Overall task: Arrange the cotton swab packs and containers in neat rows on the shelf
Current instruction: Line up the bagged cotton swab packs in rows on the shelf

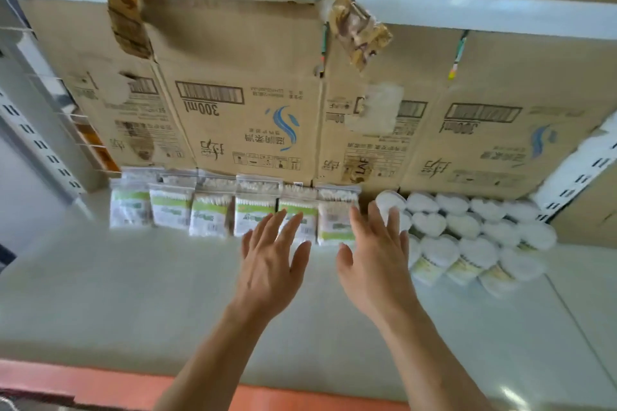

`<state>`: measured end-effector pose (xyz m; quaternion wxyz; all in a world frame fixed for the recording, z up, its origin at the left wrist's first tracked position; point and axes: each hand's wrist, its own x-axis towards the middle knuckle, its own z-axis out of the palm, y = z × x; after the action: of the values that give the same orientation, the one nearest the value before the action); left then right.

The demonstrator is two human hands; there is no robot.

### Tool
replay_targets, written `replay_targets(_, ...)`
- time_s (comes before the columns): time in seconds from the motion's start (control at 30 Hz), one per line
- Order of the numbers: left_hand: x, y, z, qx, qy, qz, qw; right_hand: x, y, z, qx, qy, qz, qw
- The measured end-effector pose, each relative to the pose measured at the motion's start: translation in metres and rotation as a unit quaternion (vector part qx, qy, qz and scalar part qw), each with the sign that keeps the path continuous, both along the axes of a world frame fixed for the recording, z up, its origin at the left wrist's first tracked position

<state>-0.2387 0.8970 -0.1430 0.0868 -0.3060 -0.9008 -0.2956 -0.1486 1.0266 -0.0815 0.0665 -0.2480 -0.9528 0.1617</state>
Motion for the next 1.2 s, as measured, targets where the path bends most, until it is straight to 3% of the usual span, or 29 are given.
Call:
replay_targets(0.33,0.127,0.111,0.024,0.019,-0.004,-0.042,0.999,0.155,0.115,0.007,-0.028,0.039,-0.095,0.994)
replay_targets(0.6,0.213,0.183,0.024,0.008,-0.003,-0.083,0.996,0.231,0.179,-0.007,-0.068,0.013,-0.141,0.988)
replay_targets(1.03,0.247,0.306,0.029,0.01,0.029,-0.22,0.975,0.285,0.275,-0.012,-0.1,0.018,-0.257,0.961)
replay_targets(1.2,0.254,0.345,0.027,-0.039,0.03,-0.259,0.965,0.308,0.312,-0.016,-0.118,0.039,-0.316,0.94)
